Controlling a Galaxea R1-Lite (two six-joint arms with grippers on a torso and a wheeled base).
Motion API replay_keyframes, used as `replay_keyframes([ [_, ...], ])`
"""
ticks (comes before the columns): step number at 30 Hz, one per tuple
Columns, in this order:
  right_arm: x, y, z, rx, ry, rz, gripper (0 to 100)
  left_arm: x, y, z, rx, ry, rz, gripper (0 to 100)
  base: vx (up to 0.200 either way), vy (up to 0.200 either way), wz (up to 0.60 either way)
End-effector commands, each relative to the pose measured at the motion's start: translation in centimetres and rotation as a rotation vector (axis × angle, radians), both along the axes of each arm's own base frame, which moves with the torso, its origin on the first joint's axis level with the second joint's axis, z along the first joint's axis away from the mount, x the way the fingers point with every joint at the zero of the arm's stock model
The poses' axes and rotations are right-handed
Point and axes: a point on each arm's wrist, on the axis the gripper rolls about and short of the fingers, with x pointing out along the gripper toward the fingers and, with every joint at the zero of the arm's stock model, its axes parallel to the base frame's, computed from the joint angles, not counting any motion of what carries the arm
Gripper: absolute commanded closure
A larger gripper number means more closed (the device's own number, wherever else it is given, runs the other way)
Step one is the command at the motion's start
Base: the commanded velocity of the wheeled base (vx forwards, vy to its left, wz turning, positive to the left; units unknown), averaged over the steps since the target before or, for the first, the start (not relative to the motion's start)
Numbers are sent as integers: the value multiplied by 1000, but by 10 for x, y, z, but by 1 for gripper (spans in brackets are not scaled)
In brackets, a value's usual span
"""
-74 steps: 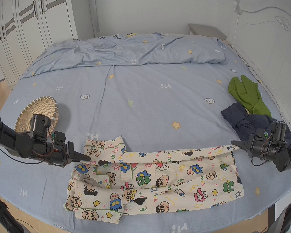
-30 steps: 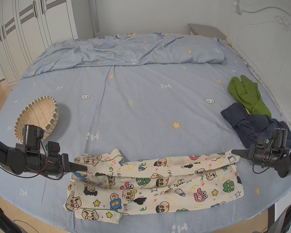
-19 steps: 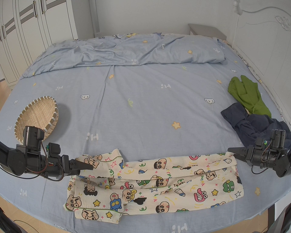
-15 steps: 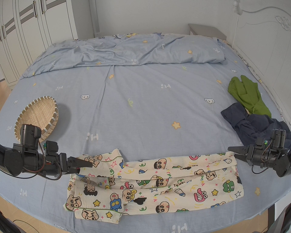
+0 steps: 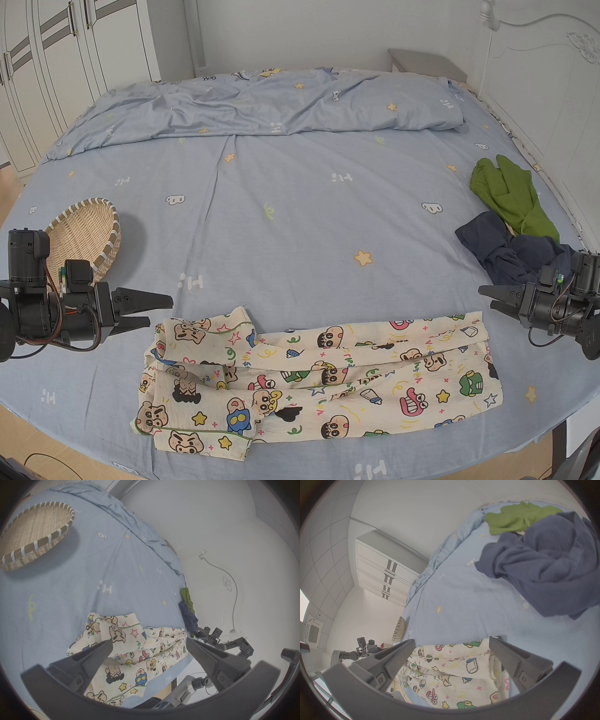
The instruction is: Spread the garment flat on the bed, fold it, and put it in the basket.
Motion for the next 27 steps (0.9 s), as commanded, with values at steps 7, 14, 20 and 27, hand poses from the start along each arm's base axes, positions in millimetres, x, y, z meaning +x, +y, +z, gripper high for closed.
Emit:
replay_keyframes([
  [7, 1, 35, 17, -85, -94, 157, 0, 24, -43, 41, -72, -8, -82, 0, 0, 0, 0],
  [14, 13, 45, 14, -167, -90, 198, 0, 23, -70, 45, -19, 24, -106, 0, 0, 0, 0],
  [20, 29, 47, 0, -205, -1, 215, 0, 22, -68, 42, -13, 36, -94, 0, 0, 0, 0],
  [27, 33, 50, -1, -272, 79, 214, 0, 21, -68, 41, -12, 39, -96, 0, 0, 0, 0],
])
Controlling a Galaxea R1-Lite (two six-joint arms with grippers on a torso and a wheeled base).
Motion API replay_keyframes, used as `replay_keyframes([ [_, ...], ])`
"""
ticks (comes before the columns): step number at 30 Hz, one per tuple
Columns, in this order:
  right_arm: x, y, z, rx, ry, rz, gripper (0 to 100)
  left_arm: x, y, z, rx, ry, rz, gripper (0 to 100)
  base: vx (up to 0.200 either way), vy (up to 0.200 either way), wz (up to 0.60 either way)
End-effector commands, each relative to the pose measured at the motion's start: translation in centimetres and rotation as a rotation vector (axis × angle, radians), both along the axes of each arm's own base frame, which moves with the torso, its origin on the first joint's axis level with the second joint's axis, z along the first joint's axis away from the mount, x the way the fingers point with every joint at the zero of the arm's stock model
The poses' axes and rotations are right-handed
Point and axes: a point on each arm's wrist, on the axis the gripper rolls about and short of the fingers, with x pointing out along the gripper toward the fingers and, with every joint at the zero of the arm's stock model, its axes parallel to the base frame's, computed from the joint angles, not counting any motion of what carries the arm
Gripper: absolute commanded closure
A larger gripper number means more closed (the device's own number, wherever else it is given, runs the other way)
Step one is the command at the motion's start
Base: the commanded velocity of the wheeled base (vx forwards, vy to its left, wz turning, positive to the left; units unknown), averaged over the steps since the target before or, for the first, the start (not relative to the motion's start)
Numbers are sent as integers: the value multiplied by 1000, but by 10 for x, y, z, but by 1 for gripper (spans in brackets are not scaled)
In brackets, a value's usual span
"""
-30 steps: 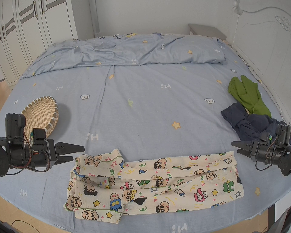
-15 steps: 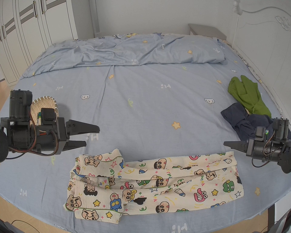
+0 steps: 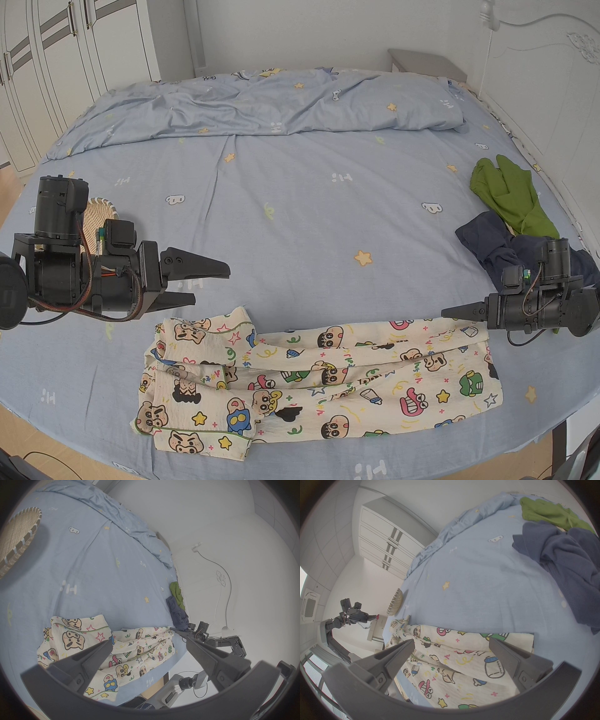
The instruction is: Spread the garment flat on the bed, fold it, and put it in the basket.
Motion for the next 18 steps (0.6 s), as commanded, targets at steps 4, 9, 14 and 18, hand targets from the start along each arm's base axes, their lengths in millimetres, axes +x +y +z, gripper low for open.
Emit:
replay_keyframes([
  [4, 7, 9, -9, -127, 27, -9, 0, 1, 0, -2, 2, 8, 3, 0, 0, 0, 0],
  [9, -4, 16, 1, -130, 42, 18, 0, 1, 0, -2, 3, 7, 5, 0, 0, 0, 0],
  [14, -13, 18, 12, -150, 87, 45, 0, 0, 0, -1, 1, 3, 2, 0, 0, 0, 0],
  [18, -30, 19, 27, -159, 111, 59, 0, -1, 0, -1, 1, 3, 2, 0, 0, 0, 0],
])
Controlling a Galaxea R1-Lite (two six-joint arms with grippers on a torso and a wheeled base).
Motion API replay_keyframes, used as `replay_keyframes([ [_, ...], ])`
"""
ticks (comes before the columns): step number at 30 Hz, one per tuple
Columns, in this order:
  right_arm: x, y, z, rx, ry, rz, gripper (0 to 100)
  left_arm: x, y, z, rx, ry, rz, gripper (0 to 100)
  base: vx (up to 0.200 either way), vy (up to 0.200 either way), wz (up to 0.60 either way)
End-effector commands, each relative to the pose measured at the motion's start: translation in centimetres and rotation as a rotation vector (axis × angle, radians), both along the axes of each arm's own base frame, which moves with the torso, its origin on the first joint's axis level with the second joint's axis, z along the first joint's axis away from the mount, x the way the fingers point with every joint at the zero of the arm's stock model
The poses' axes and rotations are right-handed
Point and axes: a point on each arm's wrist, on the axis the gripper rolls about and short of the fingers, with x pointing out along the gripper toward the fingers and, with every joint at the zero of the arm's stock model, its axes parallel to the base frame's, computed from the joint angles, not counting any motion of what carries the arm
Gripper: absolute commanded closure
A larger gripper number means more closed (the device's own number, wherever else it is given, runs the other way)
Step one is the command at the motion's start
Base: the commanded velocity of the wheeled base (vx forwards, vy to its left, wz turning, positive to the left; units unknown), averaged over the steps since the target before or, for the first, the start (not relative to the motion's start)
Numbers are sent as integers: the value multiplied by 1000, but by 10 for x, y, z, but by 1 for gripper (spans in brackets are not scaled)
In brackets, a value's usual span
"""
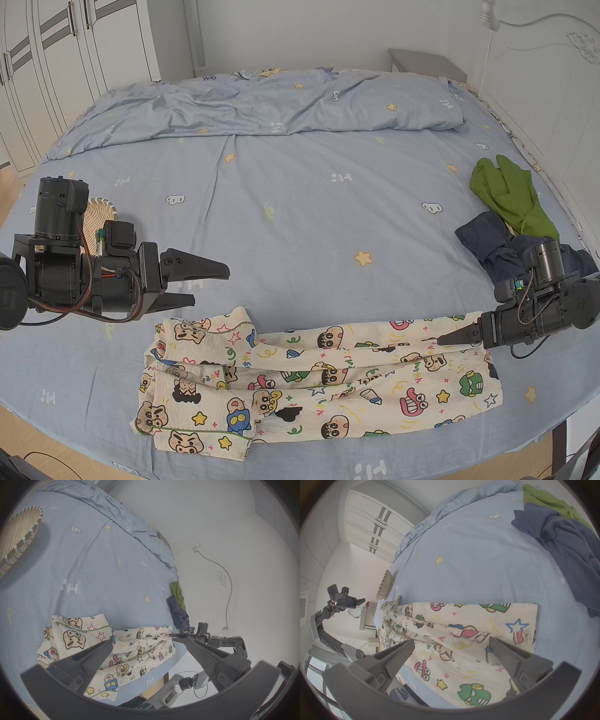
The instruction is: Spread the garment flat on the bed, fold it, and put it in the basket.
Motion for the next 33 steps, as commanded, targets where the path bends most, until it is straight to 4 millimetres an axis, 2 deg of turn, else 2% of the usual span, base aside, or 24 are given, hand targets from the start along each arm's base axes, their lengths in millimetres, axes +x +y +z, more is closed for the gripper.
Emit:
replay_keyframes([
  [1, -18, 3, 26, -3, -31, 22, 0, -1, 0, 1, -1, -3, -1, 0, 0, 0, 0],
  [6, -39, -3, 33, -16, 36, 13, 0, -4, 1, 4, -4, -12, -1, 0, 0, 0, 0],
  [11, -42, -16, 34, -29, 54, -20, 0, -7, 1, 7, -7, -23, -6, 0, 0, 0, 0],
  [14, -46, -18, 44, -18, -12, -20, 0, -8, 1, 7, -6, -23, -4, 0, 0, 0, 0],
  [21, -41, -15, 44, 5, -153, -23, 0, -5, 0, 6, 7, -31, 14, 0, 0, 0, 0],
  [33, -38, -17, 45, 37, -147, -65, 0, 1, 1, 17, -72, -73, 120, 0, 0, 0, 0],
])
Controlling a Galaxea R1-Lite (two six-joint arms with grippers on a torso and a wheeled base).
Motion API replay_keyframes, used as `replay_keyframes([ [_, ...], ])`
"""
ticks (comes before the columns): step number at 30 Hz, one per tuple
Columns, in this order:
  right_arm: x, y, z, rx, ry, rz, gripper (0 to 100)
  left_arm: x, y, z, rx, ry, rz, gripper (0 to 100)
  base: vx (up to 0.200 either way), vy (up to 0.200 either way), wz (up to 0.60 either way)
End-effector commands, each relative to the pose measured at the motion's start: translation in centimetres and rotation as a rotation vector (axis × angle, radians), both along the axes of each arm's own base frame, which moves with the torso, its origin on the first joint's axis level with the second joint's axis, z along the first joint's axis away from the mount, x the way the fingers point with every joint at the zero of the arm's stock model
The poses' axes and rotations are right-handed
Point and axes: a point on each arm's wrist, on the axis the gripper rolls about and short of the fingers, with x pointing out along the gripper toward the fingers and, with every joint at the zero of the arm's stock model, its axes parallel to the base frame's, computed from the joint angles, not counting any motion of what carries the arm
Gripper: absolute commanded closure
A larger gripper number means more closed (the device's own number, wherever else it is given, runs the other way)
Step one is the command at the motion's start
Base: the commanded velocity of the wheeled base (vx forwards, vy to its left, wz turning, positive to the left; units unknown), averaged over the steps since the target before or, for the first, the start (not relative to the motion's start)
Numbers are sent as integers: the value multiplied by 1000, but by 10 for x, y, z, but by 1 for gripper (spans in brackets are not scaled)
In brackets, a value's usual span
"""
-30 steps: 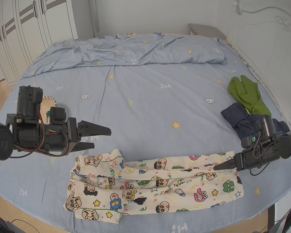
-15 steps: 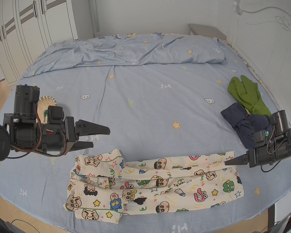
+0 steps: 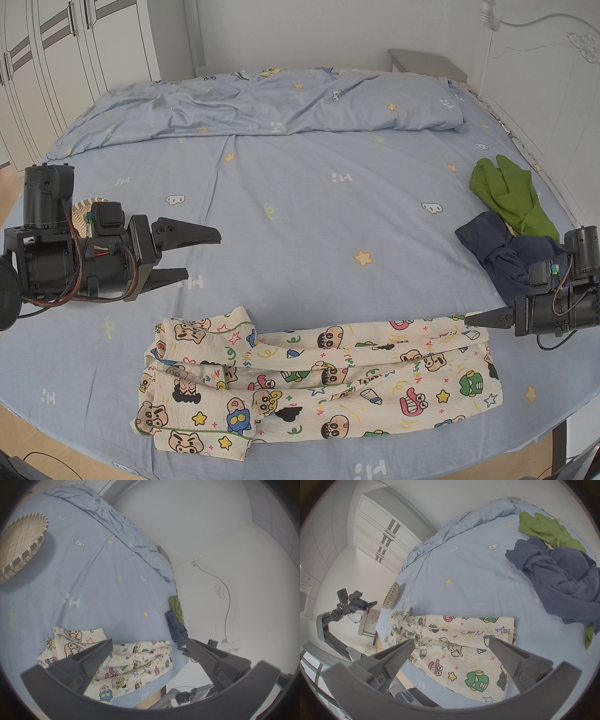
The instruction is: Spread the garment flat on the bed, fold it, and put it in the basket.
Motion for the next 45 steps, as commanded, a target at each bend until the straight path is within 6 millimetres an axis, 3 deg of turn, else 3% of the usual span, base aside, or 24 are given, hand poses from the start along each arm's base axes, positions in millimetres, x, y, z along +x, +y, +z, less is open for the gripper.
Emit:
replay_keyframes([
  [1, 1, -1, 0, 2, -1, -5, 0, -1, 0, 1, -9, -3, 4, 0, 0, 0, 0],
  [6, 1, -1, 0, 3, 2, -4, 0, -2, 0, 1, -8, -4, 0, 0, 0, 0, 0],
  [16, 0, -1, 1, 2, -3, -7, 0, -1, 0, -1, -8, 4, -5, 0, 200, 0, 0],
  [28, -1, 0, 2, 1, -5, -3, 0, -10, -10, -9, 33, -10, -74, 0, 0, 0, 0],
  [36, -3, 1, 0, -6, -8, 12, 0, -22, -28, -21, 262, -119, -291, 0, 0, 0, 0],
  [38, -4, 2, 1, -8, -11, 11, 0, -25, -40, -32, 349, -122, -399, 0, 0, 0, 0],
  [42, -12, 7, 5, -9, -30, 33, 0, -14, -65, -52, 497, -201, -579, 0, 0, 0, 0],
  [45, -16, 7, 9, -8, -48, 35, 0, -7, -77, -60, 561, -227, -604, 0, 0, 0, 0],
])
